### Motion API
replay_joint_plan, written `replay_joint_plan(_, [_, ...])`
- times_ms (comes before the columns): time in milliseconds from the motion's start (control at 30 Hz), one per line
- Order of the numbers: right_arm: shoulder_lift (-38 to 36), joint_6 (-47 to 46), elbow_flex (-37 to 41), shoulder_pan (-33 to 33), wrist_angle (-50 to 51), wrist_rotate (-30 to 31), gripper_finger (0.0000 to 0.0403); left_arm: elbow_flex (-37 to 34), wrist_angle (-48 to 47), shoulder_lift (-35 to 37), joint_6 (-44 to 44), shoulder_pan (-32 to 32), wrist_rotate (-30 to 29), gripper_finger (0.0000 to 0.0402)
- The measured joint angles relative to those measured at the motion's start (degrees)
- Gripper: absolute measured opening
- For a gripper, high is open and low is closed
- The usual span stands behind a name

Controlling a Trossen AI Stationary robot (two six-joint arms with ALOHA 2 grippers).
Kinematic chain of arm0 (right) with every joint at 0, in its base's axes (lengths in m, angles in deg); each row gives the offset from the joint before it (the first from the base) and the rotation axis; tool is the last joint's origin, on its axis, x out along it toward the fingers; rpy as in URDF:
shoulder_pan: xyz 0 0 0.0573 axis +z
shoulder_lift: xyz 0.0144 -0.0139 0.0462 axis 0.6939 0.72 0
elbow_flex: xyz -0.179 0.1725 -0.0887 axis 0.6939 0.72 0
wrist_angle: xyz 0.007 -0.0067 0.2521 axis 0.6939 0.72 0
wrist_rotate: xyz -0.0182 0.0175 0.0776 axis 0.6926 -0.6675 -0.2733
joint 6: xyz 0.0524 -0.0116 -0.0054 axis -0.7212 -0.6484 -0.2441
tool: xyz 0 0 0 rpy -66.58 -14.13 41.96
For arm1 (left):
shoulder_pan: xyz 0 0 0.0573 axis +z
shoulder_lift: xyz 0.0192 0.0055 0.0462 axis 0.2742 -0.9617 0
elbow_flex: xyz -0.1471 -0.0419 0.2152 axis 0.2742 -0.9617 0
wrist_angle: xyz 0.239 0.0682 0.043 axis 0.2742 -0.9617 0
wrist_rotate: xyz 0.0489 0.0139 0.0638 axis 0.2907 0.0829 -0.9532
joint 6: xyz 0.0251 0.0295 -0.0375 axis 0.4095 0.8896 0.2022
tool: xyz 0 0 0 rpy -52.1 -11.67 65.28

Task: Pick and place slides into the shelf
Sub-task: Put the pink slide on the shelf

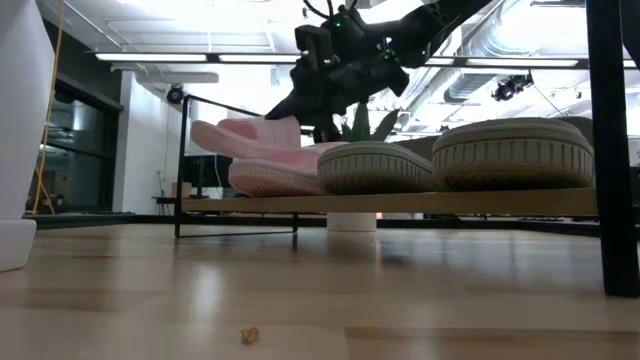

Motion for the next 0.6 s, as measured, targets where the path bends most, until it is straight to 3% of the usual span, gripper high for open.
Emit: replay_joint_plan(600, [2.6, -3.2, 0.0, 0.6, -1.4, 0.6, 0.0, 0.0, -0.1, 0.0, 0.0, 0.0, 0.0, 0.0101])
